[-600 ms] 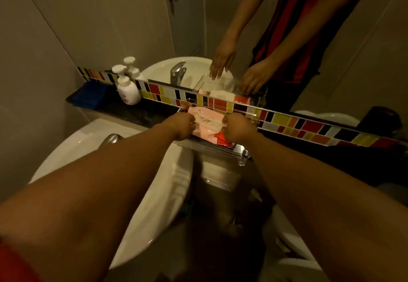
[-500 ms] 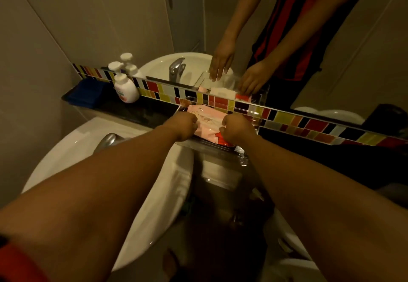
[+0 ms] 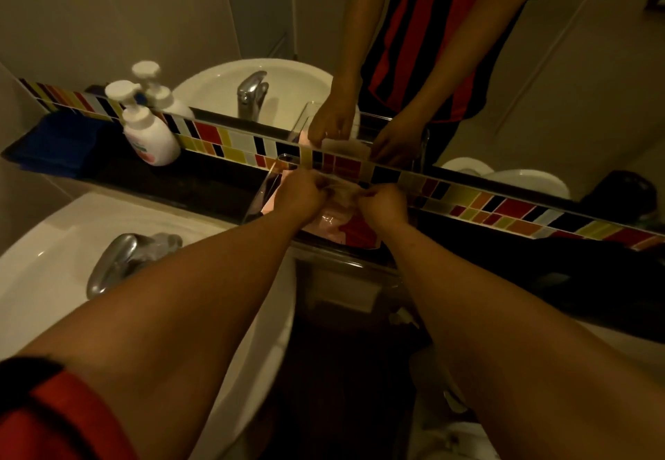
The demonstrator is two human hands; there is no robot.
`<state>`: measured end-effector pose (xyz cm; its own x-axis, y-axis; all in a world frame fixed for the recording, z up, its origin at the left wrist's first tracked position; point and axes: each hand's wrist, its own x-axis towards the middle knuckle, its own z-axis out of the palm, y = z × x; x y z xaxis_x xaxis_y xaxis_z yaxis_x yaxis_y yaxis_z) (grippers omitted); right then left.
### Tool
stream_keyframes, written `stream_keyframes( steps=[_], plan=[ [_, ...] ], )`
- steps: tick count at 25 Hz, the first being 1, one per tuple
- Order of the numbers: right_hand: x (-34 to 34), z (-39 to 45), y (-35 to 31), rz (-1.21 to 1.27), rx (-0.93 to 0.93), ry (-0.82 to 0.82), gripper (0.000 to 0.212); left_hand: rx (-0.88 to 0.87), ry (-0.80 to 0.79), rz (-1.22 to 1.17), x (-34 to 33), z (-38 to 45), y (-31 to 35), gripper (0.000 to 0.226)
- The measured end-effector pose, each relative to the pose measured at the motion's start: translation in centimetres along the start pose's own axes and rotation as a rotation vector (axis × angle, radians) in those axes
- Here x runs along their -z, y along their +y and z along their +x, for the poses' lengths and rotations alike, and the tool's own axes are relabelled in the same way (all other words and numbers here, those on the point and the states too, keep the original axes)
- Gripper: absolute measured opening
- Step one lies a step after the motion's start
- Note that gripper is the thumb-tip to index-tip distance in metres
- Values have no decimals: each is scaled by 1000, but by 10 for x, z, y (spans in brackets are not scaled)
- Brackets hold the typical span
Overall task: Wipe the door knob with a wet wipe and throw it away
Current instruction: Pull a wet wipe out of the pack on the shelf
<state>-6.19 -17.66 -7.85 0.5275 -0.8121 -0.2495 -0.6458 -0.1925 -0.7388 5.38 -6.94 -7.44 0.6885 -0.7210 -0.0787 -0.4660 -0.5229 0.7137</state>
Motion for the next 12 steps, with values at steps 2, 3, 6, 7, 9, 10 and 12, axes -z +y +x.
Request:
stream_keyframes(
  steps=[2,3,6,7,9,10,12],
  plan=[
    [4,1,-2,57,-8,-16,22,12,-31,-32,3,7,2,23],
    [6,0,-6,71,0,-20,19,21,-42,-29,7,7,6,24],
    [15,-6,-22,81,50,-54,29,36,-61,21,28,3,17,24],
    [20,-9,-26,85,66,-78,30,41,-72,25,38,0,20,23],
    [33,-19,-34,107,102,-134,27,55,-69,-32,60,-12,26,28],
    [39,-24,-37,116,118,-159,24,68,-62,-111,70,-18,26,31],
    [49,-38,-44,126,158,-190,18,103,-18,-268,90,-34,29,34]
  ],
)
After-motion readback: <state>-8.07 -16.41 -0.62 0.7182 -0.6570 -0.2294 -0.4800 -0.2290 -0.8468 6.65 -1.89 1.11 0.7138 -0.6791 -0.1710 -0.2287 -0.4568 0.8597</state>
